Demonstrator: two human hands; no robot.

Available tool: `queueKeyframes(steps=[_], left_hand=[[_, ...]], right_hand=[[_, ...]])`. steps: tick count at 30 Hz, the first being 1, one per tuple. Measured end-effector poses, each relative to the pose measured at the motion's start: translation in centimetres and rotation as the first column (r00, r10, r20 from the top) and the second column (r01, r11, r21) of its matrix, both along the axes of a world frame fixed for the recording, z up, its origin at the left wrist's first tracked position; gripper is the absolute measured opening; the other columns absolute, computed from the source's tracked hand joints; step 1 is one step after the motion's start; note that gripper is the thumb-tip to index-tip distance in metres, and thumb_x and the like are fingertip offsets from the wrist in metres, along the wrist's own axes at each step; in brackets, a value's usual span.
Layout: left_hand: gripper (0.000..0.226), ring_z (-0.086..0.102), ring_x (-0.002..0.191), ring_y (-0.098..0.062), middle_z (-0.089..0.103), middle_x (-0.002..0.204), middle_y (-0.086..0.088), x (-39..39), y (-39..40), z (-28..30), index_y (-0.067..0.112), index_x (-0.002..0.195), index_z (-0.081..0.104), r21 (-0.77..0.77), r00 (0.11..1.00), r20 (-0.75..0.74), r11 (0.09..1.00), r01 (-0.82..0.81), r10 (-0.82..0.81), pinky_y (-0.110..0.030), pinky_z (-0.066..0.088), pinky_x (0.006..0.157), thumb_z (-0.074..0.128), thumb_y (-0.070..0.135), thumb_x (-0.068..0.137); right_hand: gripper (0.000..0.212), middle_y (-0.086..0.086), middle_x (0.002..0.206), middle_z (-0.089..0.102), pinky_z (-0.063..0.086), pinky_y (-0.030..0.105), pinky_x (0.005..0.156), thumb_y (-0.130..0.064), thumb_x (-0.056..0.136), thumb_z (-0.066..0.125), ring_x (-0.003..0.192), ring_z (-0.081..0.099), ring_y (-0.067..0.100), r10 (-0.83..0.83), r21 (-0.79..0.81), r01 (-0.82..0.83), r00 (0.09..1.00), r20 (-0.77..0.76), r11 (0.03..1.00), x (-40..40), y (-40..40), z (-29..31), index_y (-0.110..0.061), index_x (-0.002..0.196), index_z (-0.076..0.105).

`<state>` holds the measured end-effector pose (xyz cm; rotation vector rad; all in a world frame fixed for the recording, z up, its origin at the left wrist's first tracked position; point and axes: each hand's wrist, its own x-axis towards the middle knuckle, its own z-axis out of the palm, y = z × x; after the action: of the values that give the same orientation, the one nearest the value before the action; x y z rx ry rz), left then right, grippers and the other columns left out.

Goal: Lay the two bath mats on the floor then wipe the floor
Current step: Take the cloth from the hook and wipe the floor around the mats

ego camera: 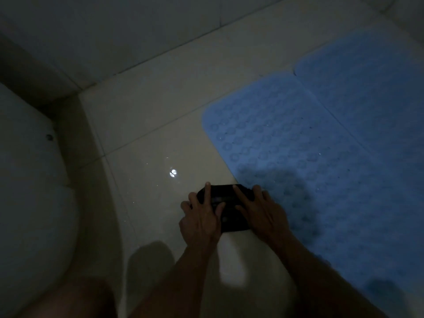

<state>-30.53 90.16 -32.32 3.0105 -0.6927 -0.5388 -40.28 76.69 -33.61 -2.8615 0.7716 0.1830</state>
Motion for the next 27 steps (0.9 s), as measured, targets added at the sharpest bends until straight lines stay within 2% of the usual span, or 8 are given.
queueKeyframes(steps=[5,10,15,20,24,27], left_hand=[[0.068,0.043,0.116,-0.029,0.033,0.139,-0.006,3.4,-1.1,-0.4,0.043,0.157,0.007,-0.013,0.995,0.011,0.995,-0.097,0.097,-0.036,0.044,0.067,0.027,0.068,0.097],[0.069,0.042,0.118,-0.030,0.031,0.141,-0.008,6.9,-3.2,-0.6,0.043,0.157,0.004,0.003,0.981,0.016,0.981,-0.194,0.194,-0.036,0.040,0.067,0.025,0.069,0.097],[0.068,0.042,0.119,-0.031,0.029,0.144,-0.009,10.0,-5.2,-0.3,0.044,0.157,0.003,0.029,0.965,0.000,0.965,-0.262,0.263,-0.037,0.040,0.072,0.025,0.068,0.098],[0.068,0.041,0.122,-0.034,0.024,0.150,-0.010,13.0,-7.0,0.4,0.046,0.156,-0.001,0.108,0.953,-0.022,0.949,-0.297,0.301,-0.041,0.046,0.085,0.023,0.069,0.097],[0.073,0.040,0.126,-0.035,0.019,0.154,-0.011,15.3,-8.6,1.7,0.044,0.156,-0.007,0.240,0.957,-0.052,0.933,-0.266,0.286,-0.042,0.047,0.089,0.025,0.070,0.096],[0.074,0.039,0.128,-0.036,0.017,0.155,-0.011,17.7,-9.7,1.8,0.044,0.156,-0.006,0.264,0.962,-0.049,0.932,-0.248,0.269,-0.044,0.048,0.090,0.029,0.069,0.096]], right_hand=[[0.049,0.014,0.112,0.056,0.050,0.036,0.042,-0.050,0.092,0.046,0.083,0.061,0.032,0.066,0.056,-0.067,0.998,0.021,0.996,4.8,-1.6,-0.2,-0.031,0.137,0.051],[0.051,0.013,0.112,0.059,0.046,0.032,0.040,-0.053,0.091,0.039,0.079,0.061,0.030,0.104,0.051,-0.106,0.994,0.044,0.993,9.5,-4.3,-0.2,-0.033,0.135,0.056],[0.050,0.012,0.116,0.058,0.045,0.029,0.041,-0.049,0.088,0.063,0.083,0.061,0.027,0.187,0.045,-0.190,0.981,0.058,0.981,13.3,-6.3,-0.4,-0.032,0.134,0.057],[0.054,0.015,0.113,0.058,0.048,0.032,0.044,-0.044,0.084,0.070,0.080,0.061,0.031,0.150,0.147,-0.160,0.986,0.080,0.976,16.5,-7.6,-0.1,-0.030,0.133,0.056],[0.056,0.018,0.135,0.048,0.056,0.043,0.062,-0.044,0.091,0.061,0.102,0.060,0.036,0.191,0.227,-0.183,0.981,-0.014,0.957,18.6,-8.4,0.9,-0.031,0.143,0.044],[0.066,0.018,0.123,0.058,0.054,0.042,0.051,-0.047,0.075,0.078,0.086,0.064,0.033,0.169,0.227,-0.158,0.985,-0.034,0.961,20.2,-9.4,0.8,-0.031,0.134,0.055]])
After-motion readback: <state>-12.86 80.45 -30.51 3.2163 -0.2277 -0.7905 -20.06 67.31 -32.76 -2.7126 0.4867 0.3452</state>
